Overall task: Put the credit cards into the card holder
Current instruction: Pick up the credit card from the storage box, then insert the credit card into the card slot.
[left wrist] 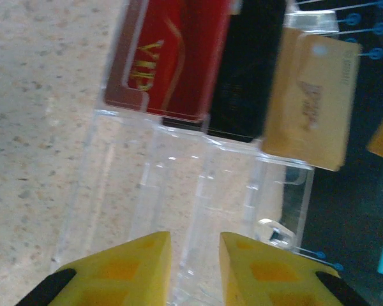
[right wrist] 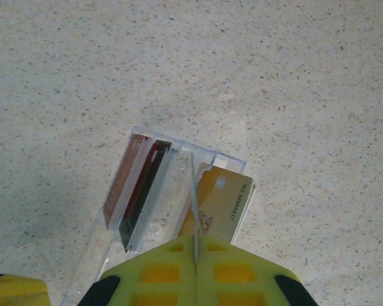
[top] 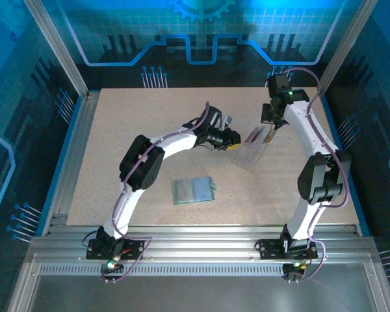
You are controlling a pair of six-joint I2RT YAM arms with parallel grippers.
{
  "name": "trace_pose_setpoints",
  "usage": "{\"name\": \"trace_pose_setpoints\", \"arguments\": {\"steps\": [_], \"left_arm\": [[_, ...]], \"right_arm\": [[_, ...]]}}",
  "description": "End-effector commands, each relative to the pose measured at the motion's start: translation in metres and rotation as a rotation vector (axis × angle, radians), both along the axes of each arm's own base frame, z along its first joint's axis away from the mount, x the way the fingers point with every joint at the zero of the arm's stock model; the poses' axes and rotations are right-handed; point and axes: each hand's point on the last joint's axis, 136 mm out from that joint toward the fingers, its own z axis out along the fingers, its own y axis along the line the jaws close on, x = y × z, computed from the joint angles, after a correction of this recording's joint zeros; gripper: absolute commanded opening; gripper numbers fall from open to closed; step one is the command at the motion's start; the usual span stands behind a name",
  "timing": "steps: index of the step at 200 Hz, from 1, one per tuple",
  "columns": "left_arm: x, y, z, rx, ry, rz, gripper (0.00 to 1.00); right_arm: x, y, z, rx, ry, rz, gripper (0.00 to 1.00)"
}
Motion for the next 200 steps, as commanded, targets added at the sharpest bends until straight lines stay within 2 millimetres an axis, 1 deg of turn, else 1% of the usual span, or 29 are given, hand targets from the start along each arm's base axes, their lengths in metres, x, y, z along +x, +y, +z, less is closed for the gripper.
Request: {"name": "trace_pose_setpoints", "arguments": {"steps": [1, 6, 23, 31, 33, 36, 48, 55, 57, 68, 69, 83, 102, 111, 120, 138, 150, 161, 171, 200], "left_arm": [[-0.017, 0.007, 0.054, -0.094, -0.04, -0.029, 0.27], [-0.02, 0.012, 0.06, -0.096, -0.052, -0.026, 0.27], [-0.036, 0.04, 0.064, -0.048, -0.08, -0.01, 0.3], [-0.046, 0.058, 0.058, 0.008, -0.085, 0.001, 0.31], [-0.049, 0.062, 0.059, 0.021, -0.093, 0.004, 0.32], [-0.052, 0.069, 0.058, 0.046, -0.1, 0.009, 0.32], [-0.07, 0.099, 0.047, 0.177, -0.127, 0.026, 0.35], [-0.081, 0.115, 0.042, 0.244, -0.14, 0.036, 0.37], [-0.084, 0.12, 0.04, 0.261, -0.141, 0.04, 0.38], [-0.101, 0.142, 0.03, 0.325, -0.135, 0.048, 0.42], [-0.102, 0.144, 0.028, 0.331, -0.134, 0.05, 0.43], [-0.122, 0.167, 0.015, 0.408, -0.112, 0.056, 0.46], [-0.142, 0.193, -0.006, 0.515, -0.083, 0.062, 0.48], [-0.149, 0.203, -0.017, 0.562, -0.067, 0.067, 0.49], [-0.155, 0.211, -0.026, 0.598, -0.055, 0.069, 0.51], [-0.163, 0.22, -0.043, 0.635, -0.028, 0.07, 0.53], [-0.166, 0.222, -0.051, 0.642, -0.01, 0.071, 0.53], [-0.169, 0.223, -0.057, 0.643, 0.003, 0.078, 0.52], [-0.171, 0.226, -0.059, 0.649, 0.007, 0.087, 0.52], [-0.174, 0.237, -0.066, 0.694, 0.01, 0.112, 0.49]], "right_arm": [[-0.007, 0.022, 0.011, 0.038, -0.038, 0.056, 0.0], [-0.008, 0.027, 0.012, 0.046, -0.046, 0.066, 0.0], [-0.014, 0.045, 0.016, 0.075, -0.071, 0.107, 0.0], [-0.017, 0.055, 0.019, 0.089, -0.089, 0.13, 0.0], [-0.018, 0.06, 0.019, 0.1, -0.096, 0.144, 0.0], [-0.019, 0.063, 0.02, 0.105, -0.101, 0.15, 0.0], [-0.025, 0.085, 0.024, 0.166, -0.137, 0.211, 0.0], [-0.03, 0.102, 0.026, 0.205, -0.163, 0.258, 0.0], [-0.032, 0.109, 0.027, 0.22, -0.173, 0.28, 0.0], [-0.04, 0.129, 0.03, 0.259, -0.205, 0.336, 0.0], [-0.042, 0.133, 0.031, 0.268, -0.213, 0.348, 0.0], [-0.056, 0.161, 0.026, 0.345, -0.228, 0.43, 0.0], [-0.076, 0.197, 0.011, 0.514, -0.235, 0.523, 0.0], [-0.086, 0.211, 0.004, 0.577, -0.238, 0.564, 0.0], [-0.094, 0.223, -0.005, 0.599, -0.239, 0.594, 0.0], [-0.112, 0.251, -0.023, 0.646, -0.224, 0.666, 0.0], [-0.122, 0.268, -0.034, 0.678, -0.208, 0.705, 0.0], [-0.129, 0.276, -0.046, 0.684, -0.188, 0.717, 0.0], [-0.132, 0.281, -0.054, 0.693, -0.18, 0.716, 0.0], [-0.135, 0.289, -0.067, 0.729, -0.152, 0.724, 0.0]]}}
